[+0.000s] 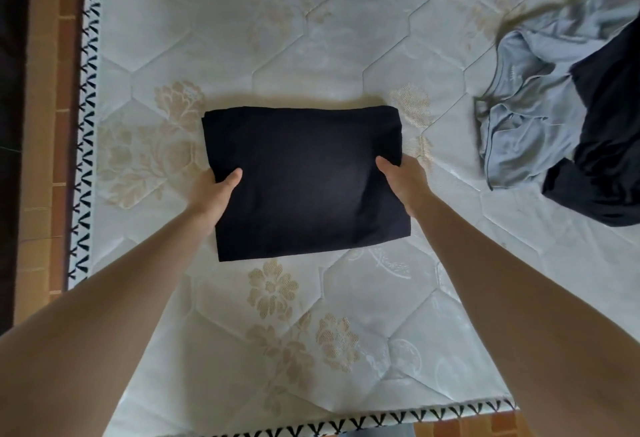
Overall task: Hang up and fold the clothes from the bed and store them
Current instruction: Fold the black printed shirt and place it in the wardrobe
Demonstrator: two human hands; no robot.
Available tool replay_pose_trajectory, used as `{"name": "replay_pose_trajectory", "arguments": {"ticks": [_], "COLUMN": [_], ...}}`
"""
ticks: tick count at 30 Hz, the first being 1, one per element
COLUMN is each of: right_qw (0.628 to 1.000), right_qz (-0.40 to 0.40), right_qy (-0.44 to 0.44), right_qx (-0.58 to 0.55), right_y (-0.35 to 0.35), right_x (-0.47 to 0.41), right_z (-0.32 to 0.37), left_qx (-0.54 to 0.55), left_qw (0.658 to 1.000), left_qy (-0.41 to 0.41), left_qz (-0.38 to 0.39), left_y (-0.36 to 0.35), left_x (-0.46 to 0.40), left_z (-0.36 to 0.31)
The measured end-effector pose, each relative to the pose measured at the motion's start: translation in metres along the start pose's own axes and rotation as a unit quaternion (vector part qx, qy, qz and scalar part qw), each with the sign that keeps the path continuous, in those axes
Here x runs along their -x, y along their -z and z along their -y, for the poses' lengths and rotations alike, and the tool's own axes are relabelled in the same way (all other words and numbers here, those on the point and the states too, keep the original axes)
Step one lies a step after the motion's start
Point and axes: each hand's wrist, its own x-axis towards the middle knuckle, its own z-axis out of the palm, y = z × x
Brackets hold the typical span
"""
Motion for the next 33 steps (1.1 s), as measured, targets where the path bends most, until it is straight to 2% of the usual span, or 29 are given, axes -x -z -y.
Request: {"name": "replay_pose_trajectory", "arguments": {"ticks": [3, 7, 14, 20, 24, 33], "right_qw": [0.987, 0.959, 0.936, 0.921, 0.923, 0.905], "right_qz": [-0.073, -0.119, -0.132, -0.121, -0.081, 0.018], "right_qy": [0.063, 0.148, 0.267, 0.338, 0.347, 0.389], "right_qx": [0.128, 0.209, 0.186, 0.150, 0.145, 0.175], "right_y": [-0.002, 0.004, 0.052, 0.121, 0.163, 0.193], "right_x": [0.010, 0.028, 0.074, 0.139, 0.185, 0.305], "right_z": [0.006, 0.025, 0.077, 0.124, 0.140, 0.150], "left_qx": [-0.055, -0.084, -0.031, -0.010, -0.005, 0.036], "left_qw": [0.995, 0.979, 0.965, 0.948, 0.942, 0.949], "left_qy": [-0.070, -0.115, -0.158, -0.191, -0.197, -0.120], "left_qz": [-0.051, -0.147, -0.205, -0.254, -0.272, -0.289], "left_y": [-0.005, -0.011, 0.015, 0.053, 0.069, 0.109], "left_x": [0.011, 0.031, 0.097, 0.179, 0.247, 0.408], "left_z": [0.001, -0.012, -0.068, -0.122, -0.146, -0.125]}}
